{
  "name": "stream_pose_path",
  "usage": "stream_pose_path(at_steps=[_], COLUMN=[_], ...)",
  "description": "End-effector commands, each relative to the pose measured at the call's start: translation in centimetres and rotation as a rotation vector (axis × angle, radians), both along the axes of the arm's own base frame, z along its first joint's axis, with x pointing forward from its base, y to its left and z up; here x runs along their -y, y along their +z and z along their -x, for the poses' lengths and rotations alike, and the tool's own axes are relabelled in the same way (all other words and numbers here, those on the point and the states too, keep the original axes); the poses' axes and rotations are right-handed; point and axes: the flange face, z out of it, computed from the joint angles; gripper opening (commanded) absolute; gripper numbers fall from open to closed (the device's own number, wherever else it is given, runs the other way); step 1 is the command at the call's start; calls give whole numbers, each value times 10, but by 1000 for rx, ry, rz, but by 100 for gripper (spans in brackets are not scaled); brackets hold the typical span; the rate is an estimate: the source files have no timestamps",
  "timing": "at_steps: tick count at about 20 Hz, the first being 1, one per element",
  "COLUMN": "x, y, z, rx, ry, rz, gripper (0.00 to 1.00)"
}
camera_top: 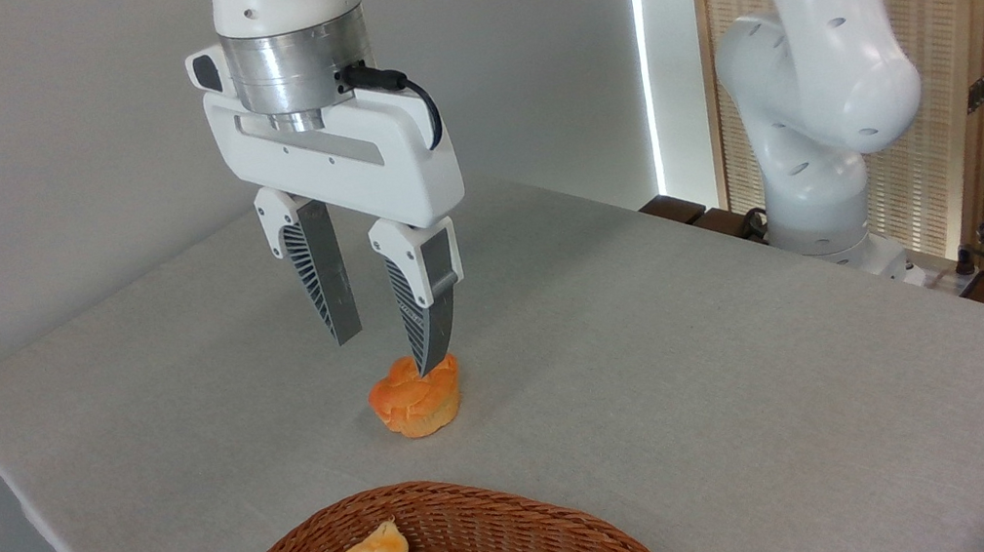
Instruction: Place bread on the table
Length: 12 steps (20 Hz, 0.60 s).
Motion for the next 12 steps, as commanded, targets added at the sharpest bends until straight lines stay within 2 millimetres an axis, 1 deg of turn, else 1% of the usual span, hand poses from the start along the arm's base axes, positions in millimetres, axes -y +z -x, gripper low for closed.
stream_pose_path(at_steps=[1, 5, 12], x=[-12, -18, -18], y=[12, 13, 12], z=[-8, -9, -10], rx=[37, 42, 39], ry=[24, 34, 34], rz=[12, 12, 10], gripper=[100, 100, 100])
